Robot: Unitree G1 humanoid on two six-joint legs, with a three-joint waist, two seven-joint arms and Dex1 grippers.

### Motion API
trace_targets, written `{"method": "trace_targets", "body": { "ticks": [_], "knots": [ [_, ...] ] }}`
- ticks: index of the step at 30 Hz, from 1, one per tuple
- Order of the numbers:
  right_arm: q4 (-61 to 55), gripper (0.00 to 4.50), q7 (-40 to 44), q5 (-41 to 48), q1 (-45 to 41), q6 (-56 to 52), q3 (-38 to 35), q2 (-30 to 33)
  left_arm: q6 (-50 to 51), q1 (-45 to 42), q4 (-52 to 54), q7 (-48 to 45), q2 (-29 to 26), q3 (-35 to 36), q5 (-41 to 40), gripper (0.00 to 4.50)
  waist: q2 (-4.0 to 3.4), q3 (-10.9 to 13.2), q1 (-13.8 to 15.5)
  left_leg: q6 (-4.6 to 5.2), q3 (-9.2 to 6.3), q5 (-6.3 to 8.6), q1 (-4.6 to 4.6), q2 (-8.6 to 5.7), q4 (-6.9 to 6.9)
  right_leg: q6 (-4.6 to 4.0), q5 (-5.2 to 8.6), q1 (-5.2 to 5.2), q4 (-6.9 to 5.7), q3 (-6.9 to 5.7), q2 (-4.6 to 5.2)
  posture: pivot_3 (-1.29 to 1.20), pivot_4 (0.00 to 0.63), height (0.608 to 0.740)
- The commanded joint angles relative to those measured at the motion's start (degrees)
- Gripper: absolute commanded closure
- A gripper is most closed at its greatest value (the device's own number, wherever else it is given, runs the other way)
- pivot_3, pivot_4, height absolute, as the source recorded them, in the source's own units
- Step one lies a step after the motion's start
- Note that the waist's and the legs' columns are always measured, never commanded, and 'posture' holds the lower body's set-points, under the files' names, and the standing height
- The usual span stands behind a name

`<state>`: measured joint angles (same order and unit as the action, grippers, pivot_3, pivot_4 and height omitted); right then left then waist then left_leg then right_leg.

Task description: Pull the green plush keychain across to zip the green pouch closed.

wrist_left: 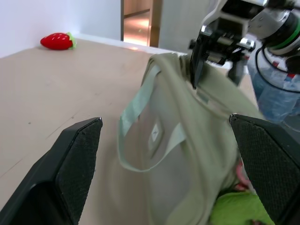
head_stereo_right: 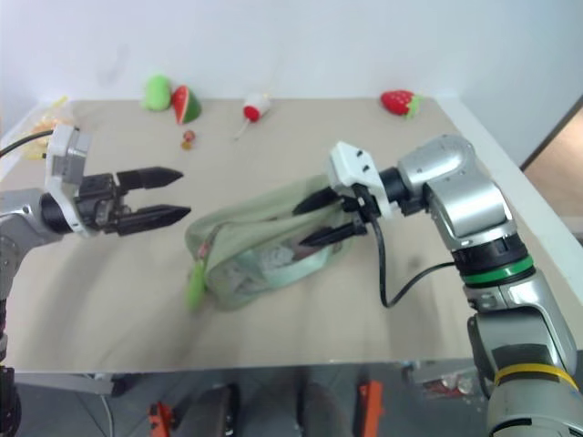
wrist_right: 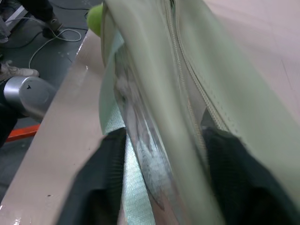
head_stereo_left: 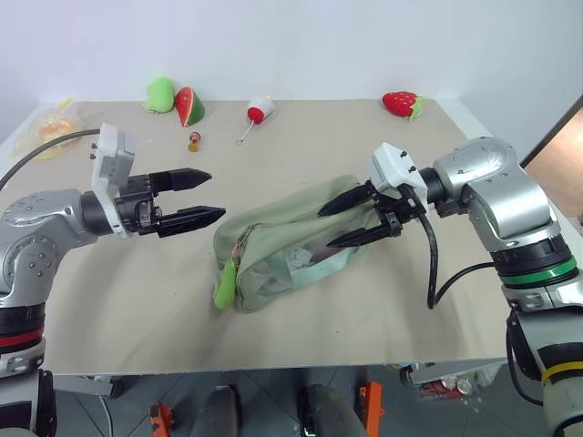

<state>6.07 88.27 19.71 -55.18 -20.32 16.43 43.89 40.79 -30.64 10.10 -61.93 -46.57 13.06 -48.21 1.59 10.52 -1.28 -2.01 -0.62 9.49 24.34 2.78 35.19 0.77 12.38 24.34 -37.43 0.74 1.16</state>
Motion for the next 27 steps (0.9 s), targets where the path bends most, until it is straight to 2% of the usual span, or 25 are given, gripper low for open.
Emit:
{"method": "trace_targets", "body": {
  "ticks": [1, 4, 5, 10, 19, 27],
  "knots": [
    [0.11, 3.41, 3.91, -0.24, -1.13, 1.22, -0.02, 0.31, 1.33, -0.03, 3.83, 0.11, -1.16, 2.68, -3.06, 0.0, 0.0, 0.0, 0.0, 0.0, 0.0, 0.0, 0.0, 0.0, 0.03, 0.01, -0.01, 0.0, -0.01, 0.01, 0.0, 0.0, 0.15, 0.74],
    [-0.05, 4.44, 4.23, -0.22, -0.44, 1.39, 0.12, 0.42, 2.04, -0.09, 5.2, -0.13, -1.92, 2.73, -3.87, 0.0, 0.0, 0.0, -0.01, 0.0, 0.01, 0.0, 0.0, 0.0, 0.11, 0.03, -0.03, -0.01, -0.05, 0.02, 0.0, 0.0, 0.15, 0.74],
    [-0.22, 4.48, 4.23, -0.14, -0.23, 1.37, 0.15, 0.5, 2.05, -0.1, 5.32, -0.21, -2.02, 2.75, -3.95, 0.0, 0.0, 0.0, -0.02, 0.0, 0.02, 0.0, 0.0, 0.0, 0.13, 0.03, -0.04, -0.01, -0.07, 0.03, 0.0, 0.0, 0.15, 0.74],
    [0.89, 4.48, 1.26, -1.55, -0.08, 2.55, -0.66, -0.24, 1.53, -0.19, 4.22, 0.49, -2.11, 2.37, -3.38, 0.0, 0.0, 0.0, -0.04, 0.0, 0.03, 0.0, -0.03, 0.02, 0.22, -0.03, -0.1, -0.03, -0.14, 0.06, -0.04, 0.0, 0.15, 0.74],
    [16.58, 4.48, -11.69, -5.17, -11.22, 7.24, -6.17, -7.51, 1.65, -0.42, -3.11, 2.53, -0.18, 6.19, -5.5, 0.0, 0.01, 0.01, -0.13, -0.02, 0.12, -0.05, -0.06, 0.13, 0.32, -0.25, -0.24, 0.02, -0.2, 0.16, -0.17, 0.0, 0.15, 0.74],
    [17.65, 4.48, -11.76, -6.24, -11.95, 8.46, -6.14, -9.18, 0.95, 0.56, -7.81, 4.12, 0.2, 9.3, -4.78, 0.0, 0.03, 0.01, -0.09, -0.01, 0.13, -0.03, 0.1, 0.15, 0.25, -0.05, -0.24, 0.17, -0.2, 0.18, -0.17, 0.0, 0.15, 0.74]
  ]
}}
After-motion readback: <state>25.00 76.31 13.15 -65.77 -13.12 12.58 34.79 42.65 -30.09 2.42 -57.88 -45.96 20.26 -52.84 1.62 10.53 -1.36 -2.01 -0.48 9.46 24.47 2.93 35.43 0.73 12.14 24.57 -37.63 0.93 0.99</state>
